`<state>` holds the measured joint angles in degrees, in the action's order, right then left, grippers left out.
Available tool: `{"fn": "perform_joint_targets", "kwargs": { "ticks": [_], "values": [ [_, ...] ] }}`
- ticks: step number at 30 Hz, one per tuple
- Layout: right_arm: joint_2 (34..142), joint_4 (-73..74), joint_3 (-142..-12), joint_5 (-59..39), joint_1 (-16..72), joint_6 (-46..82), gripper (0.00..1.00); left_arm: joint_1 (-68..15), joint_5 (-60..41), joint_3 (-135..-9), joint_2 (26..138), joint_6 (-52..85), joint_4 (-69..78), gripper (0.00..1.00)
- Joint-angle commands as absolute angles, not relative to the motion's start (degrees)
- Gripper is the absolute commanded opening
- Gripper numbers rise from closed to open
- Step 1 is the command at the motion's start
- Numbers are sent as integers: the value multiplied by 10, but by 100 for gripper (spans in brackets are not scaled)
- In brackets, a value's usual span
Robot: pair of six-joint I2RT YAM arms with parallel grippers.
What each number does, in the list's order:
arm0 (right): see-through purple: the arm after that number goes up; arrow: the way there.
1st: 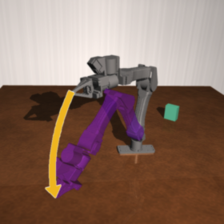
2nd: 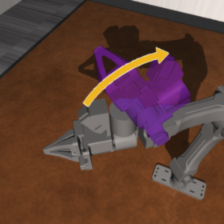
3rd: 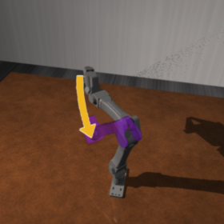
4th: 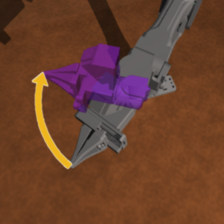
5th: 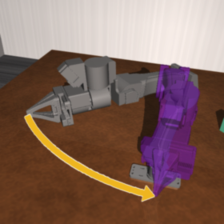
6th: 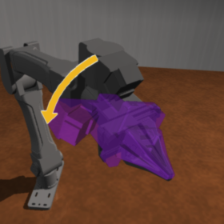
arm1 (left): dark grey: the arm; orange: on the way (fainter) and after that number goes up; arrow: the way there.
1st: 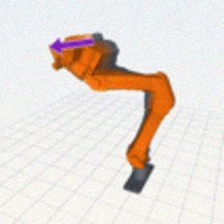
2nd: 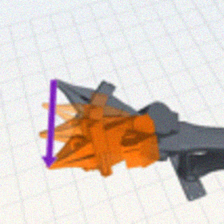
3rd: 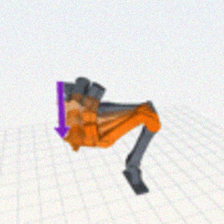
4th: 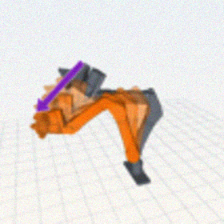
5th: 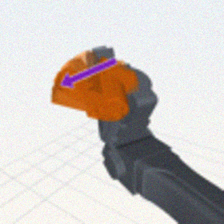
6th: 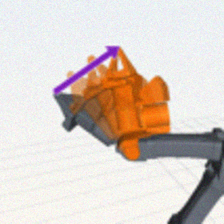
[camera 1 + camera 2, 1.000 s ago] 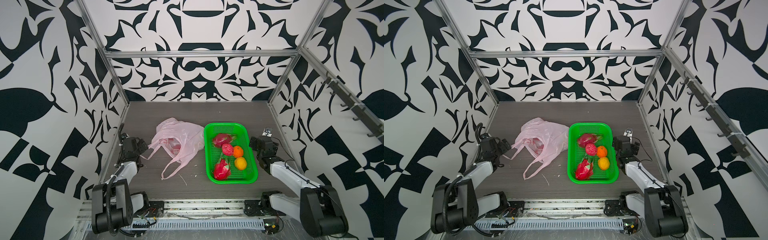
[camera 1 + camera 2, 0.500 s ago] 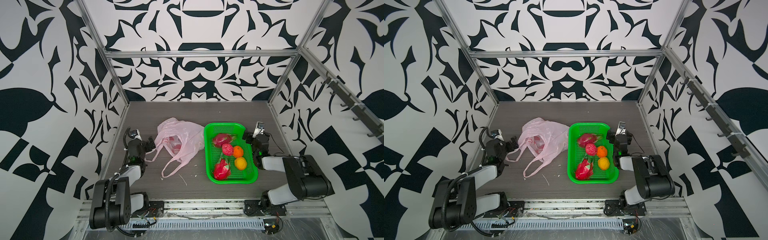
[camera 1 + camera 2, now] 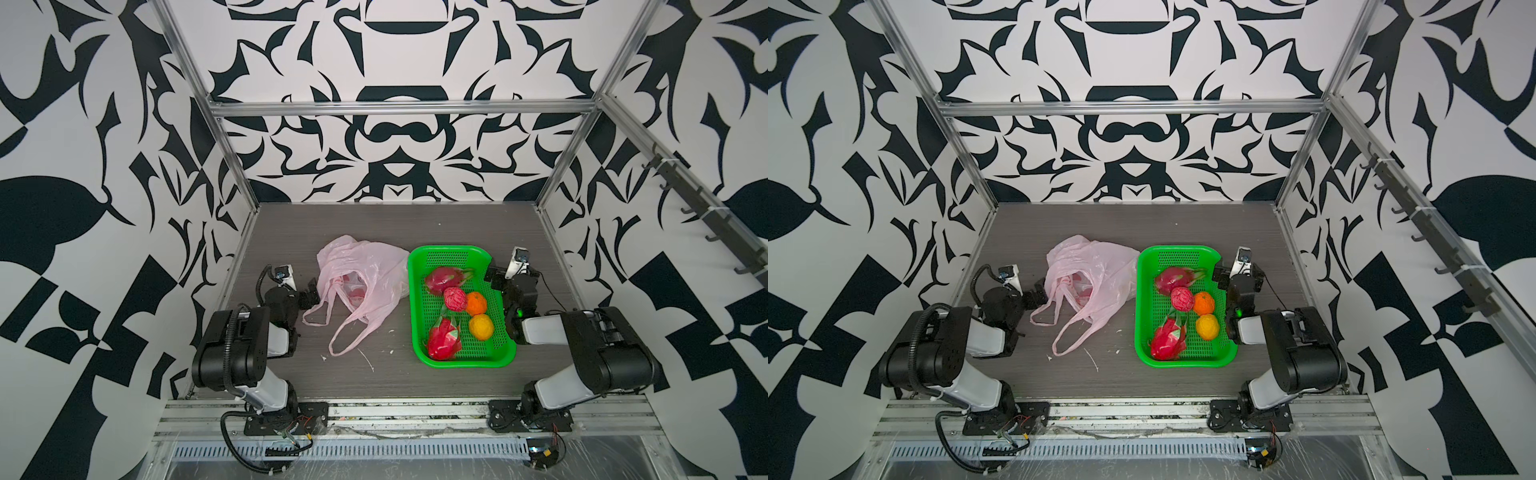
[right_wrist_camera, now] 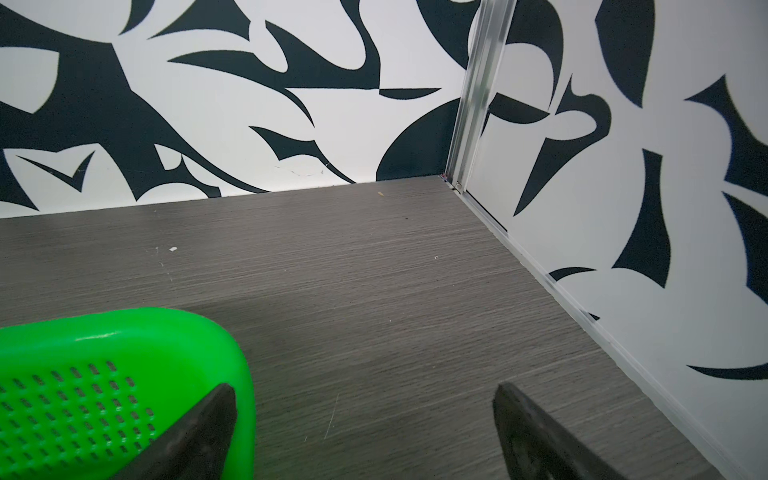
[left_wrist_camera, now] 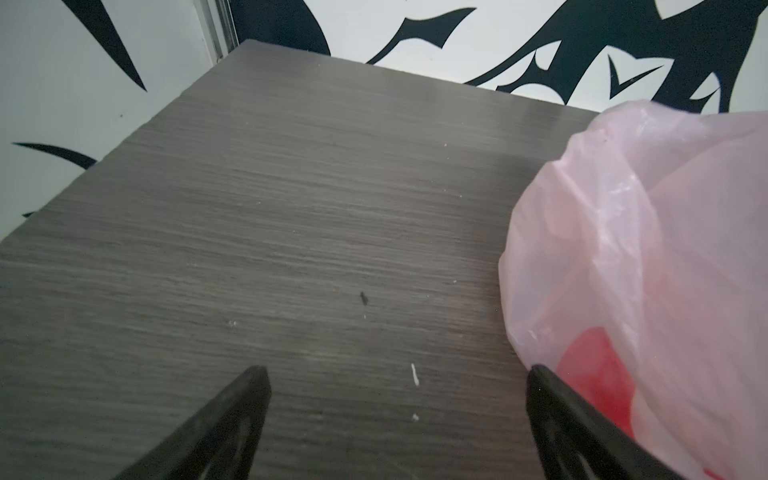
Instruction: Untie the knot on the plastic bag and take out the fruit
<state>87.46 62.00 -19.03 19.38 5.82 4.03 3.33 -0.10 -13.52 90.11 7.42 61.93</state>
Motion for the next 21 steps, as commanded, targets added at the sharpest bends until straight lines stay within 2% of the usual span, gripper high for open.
{"fn": "perform_joint_targets", "kwargs": {
  "ticks": [1, 3, 21],
  "values": [
    [890, 550, -188, 211, 60, 30, 100, 31, -31, -174, 900, 58, 607, 99],
    [889, 550, -189, 212, 60, 30, 100, 26, -41, -200, 890, 51, 543, 99],
    [890, 536, -196, 173, 60, 15, 100, 21, -29, -198, 894, 45, 555, 99]
  ]
}}
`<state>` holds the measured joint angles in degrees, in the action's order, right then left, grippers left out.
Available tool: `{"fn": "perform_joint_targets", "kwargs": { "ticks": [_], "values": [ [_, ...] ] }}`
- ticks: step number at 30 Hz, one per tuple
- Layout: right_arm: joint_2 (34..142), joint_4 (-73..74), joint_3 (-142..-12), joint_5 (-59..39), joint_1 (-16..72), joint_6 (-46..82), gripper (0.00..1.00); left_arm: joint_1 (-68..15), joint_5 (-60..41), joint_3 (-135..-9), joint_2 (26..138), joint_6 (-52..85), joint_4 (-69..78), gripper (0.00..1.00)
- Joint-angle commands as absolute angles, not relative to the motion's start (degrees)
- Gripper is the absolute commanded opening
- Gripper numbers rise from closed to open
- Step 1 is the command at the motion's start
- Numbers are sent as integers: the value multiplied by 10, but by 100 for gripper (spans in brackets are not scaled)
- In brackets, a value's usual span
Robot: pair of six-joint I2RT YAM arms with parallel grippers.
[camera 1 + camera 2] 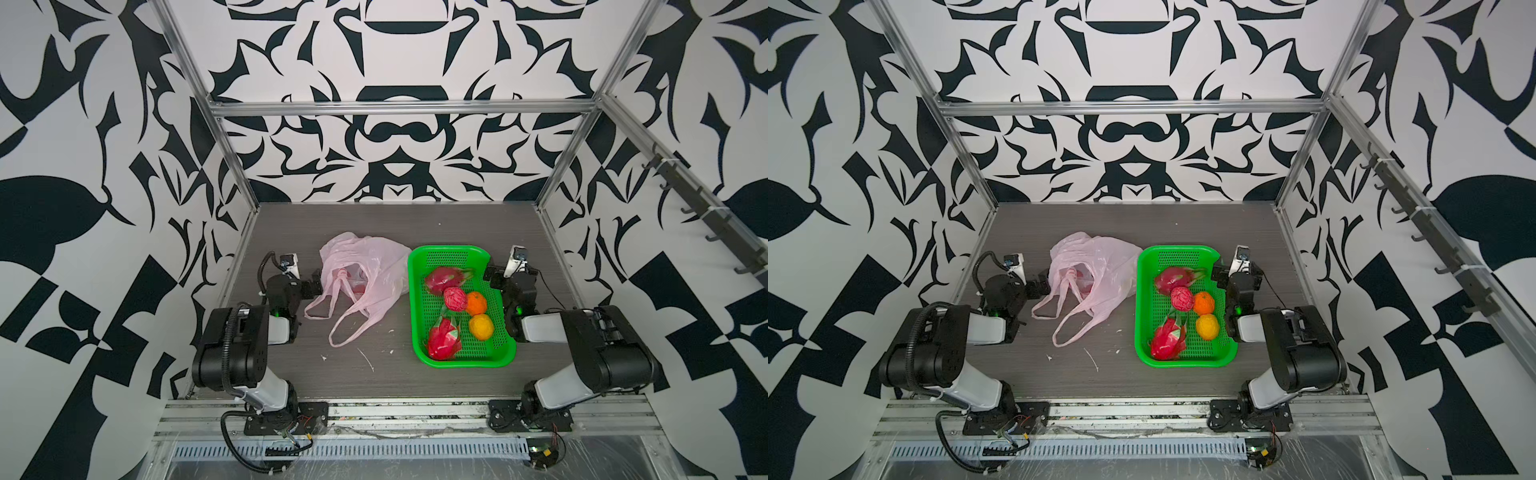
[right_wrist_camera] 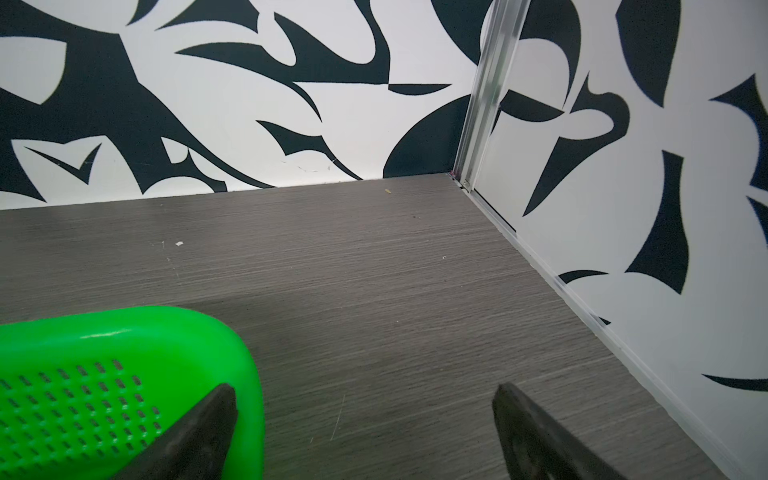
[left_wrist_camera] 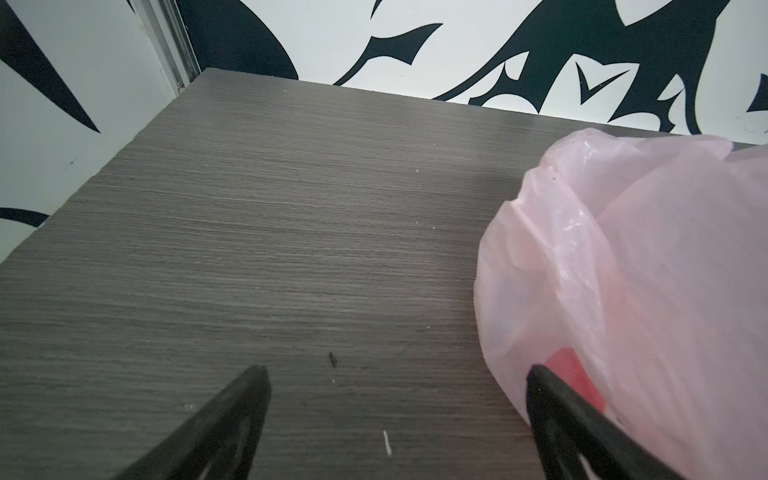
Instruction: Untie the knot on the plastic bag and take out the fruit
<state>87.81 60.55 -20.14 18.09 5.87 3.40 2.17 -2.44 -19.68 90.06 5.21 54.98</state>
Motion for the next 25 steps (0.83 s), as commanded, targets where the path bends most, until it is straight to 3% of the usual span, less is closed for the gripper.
{"fn": "perform_joint_targets", "kwargs": {
  "ticks": [1, 4, 7, 8, 14, 25],
  "values": [
    [891, 532, -199, 162, 60, 9, 100, 20, -28, -198, 894, 46, 555, 99],
    [885, 550, -183, 117, 60, -9, 100, 20, -29, -198, 894, 46, 556, 99],
    [914, 814, -57, 98, 61, -2, 100, 20, -26, -190, 893, 43, 572, 100],
    [903, 791, -62, 148, 63, 4, 99, 20, -20, -183, 893, 45, 582, 99],
    [891, 525, -202, 164, 63, 7, 100, 20, -11, -180, 894, 49, 589, 99],
    [898, 532, -204, 166, 63, 9, 100, 18, -14, -193, 894, 47, 565, 99]
  ]
}}
